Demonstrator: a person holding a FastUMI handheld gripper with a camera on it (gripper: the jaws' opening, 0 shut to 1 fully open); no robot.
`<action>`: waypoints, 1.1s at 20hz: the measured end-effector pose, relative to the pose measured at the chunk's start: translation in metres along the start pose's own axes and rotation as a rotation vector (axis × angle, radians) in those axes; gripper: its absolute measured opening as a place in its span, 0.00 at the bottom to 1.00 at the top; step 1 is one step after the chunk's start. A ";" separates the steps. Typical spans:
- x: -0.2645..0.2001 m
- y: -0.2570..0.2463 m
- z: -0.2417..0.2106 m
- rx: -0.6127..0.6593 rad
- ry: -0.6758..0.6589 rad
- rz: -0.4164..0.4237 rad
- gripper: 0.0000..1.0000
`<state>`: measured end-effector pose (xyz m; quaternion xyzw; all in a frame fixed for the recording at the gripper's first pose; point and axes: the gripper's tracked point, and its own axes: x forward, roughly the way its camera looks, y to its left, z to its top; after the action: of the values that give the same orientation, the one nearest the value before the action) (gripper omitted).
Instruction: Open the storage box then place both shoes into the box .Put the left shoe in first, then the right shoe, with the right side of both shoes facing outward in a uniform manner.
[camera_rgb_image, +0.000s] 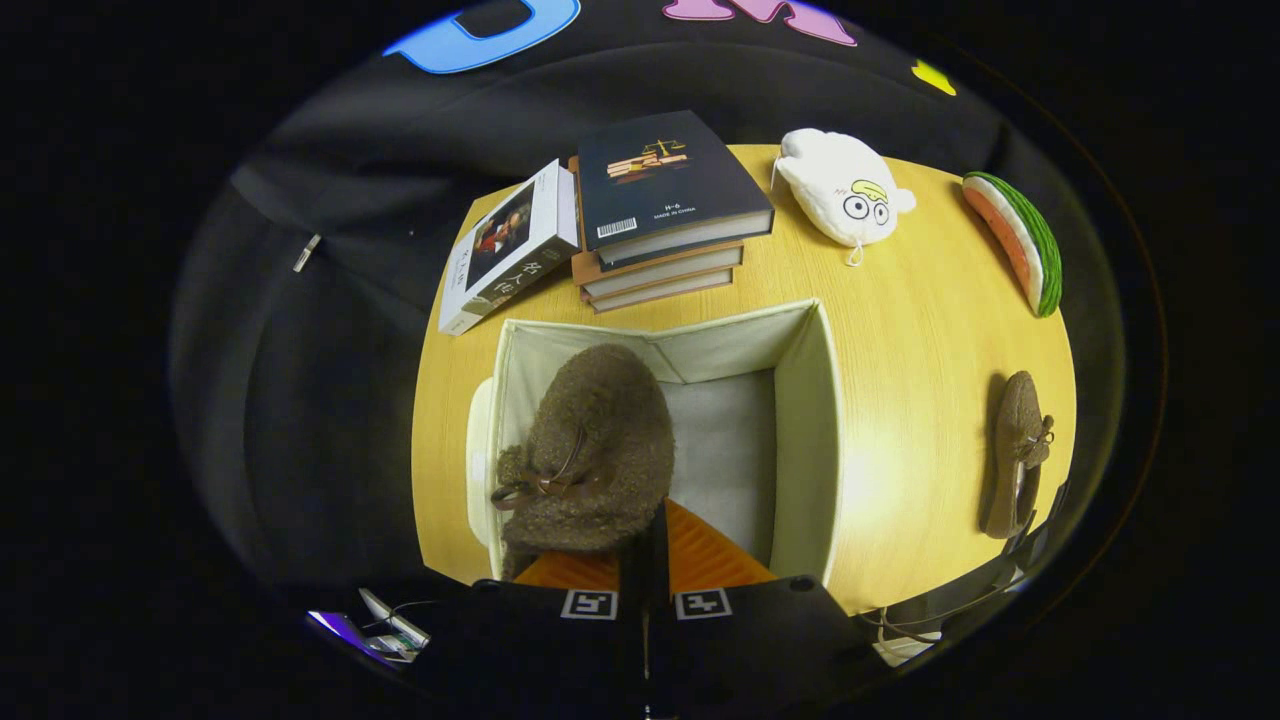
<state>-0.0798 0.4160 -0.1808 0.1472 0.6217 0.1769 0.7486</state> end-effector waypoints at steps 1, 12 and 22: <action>0.002 0.000 -0.001 0.006 0.007 0.004 0.06; -0.005 0.023 -0.013 0.041 0.059 0.131 0.29; -0.066 -0.009 -0.002 0.048 -0.026 0.229 0.79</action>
<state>-0.0914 0.3781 -0.1272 0.2376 0.5950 0.2444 0.7278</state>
